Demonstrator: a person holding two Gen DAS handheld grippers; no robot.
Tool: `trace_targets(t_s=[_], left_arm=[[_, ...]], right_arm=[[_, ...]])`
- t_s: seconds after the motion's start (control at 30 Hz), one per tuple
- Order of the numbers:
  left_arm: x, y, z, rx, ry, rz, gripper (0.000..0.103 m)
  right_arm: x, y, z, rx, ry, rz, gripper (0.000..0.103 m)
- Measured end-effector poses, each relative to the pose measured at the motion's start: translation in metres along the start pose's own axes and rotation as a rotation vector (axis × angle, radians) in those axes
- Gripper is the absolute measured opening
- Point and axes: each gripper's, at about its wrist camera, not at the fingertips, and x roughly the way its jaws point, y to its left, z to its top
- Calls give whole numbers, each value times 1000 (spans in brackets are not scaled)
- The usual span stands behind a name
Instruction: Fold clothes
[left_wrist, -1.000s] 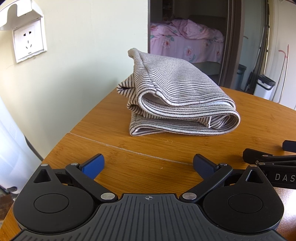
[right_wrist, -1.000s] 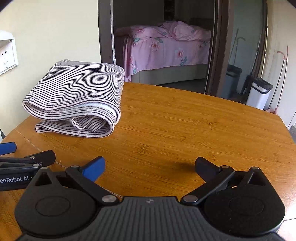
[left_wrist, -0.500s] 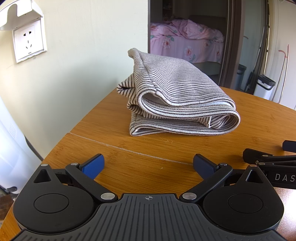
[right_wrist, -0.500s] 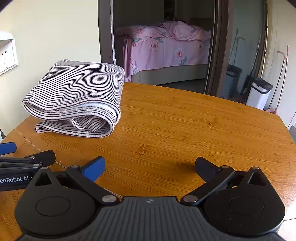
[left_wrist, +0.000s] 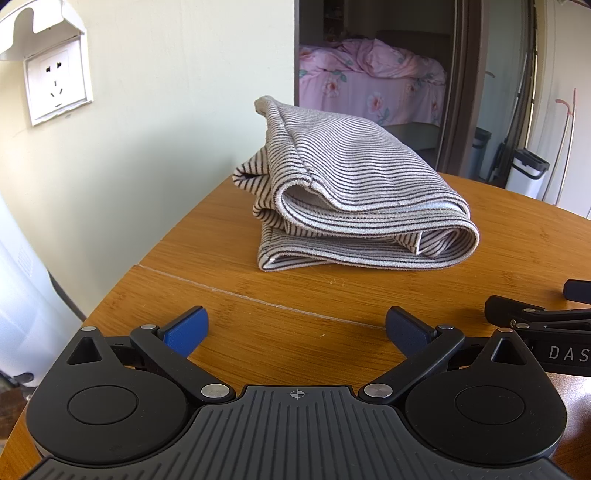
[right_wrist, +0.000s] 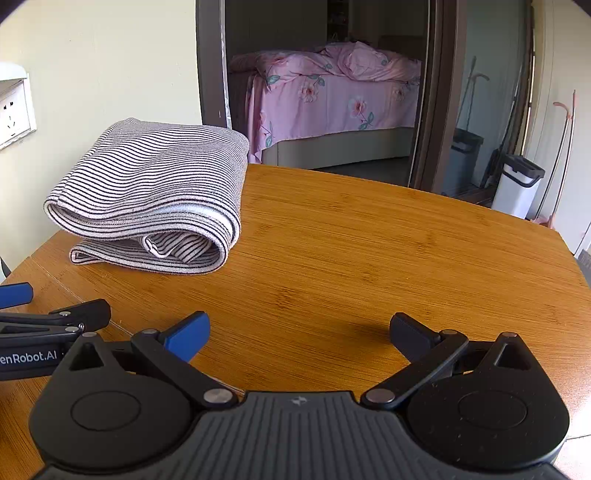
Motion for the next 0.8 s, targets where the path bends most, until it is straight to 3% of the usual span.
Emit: trace_targets(t_s=[0.23,0.8], left_arm=[[-3,2,0,18,23,-35,103],[-5,0,-2,3,15,-8,103]], right_arm=[[-1,0,-1,0,0,0,103],[-1,2,-2,-6,-1,6,103]])
